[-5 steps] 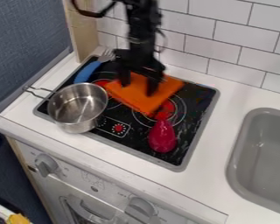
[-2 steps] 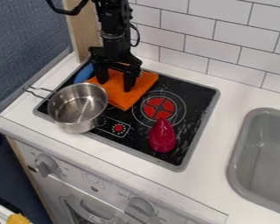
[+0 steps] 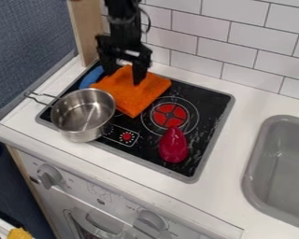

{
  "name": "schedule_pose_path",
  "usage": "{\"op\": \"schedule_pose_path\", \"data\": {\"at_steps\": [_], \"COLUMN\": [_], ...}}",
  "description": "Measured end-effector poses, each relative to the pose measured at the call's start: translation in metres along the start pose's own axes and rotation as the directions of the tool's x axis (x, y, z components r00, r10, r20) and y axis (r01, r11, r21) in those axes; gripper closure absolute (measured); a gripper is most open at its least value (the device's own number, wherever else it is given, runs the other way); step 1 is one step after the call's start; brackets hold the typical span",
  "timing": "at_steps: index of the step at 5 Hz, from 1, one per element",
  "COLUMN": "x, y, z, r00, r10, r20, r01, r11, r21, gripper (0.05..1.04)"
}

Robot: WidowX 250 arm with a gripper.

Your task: Moved the towel to the right burner next to silver pot

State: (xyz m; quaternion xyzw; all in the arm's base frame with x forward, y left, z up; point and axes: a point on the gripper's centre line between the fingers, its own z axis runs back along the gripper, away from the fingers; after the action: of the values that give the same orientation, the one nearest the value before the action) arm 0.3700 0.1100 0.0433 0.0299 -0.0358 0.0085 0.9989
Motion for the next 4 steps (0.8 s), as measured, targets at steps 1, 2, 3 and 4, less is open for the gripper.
{"op": "schedule_pose_path", "data": {"at_steps": [1, 2, 3, 4], "x": [-0.002, -0.009, -0.015, -0.013], "y": [0.002, 0.004, -0.001, -0.003], "z": [0.007, 0.006, 0.004, 0.005], "r00": [1.000, 0.999, 0.992, 0.993], "r10": [-0.006, 0.009, 0.092, 0.089], "r20": [-0.012, -0.052, -0.085, -0.081], "r01": [0.006, -0.007, -0.083, -0.080], "r11": [1.000, 1.000, 0.992, 0.991], "r21": [0.012, 0.030, 0.098, 0.103], "gripper": [0.083, 0.083, 0.083, 0.083]}}
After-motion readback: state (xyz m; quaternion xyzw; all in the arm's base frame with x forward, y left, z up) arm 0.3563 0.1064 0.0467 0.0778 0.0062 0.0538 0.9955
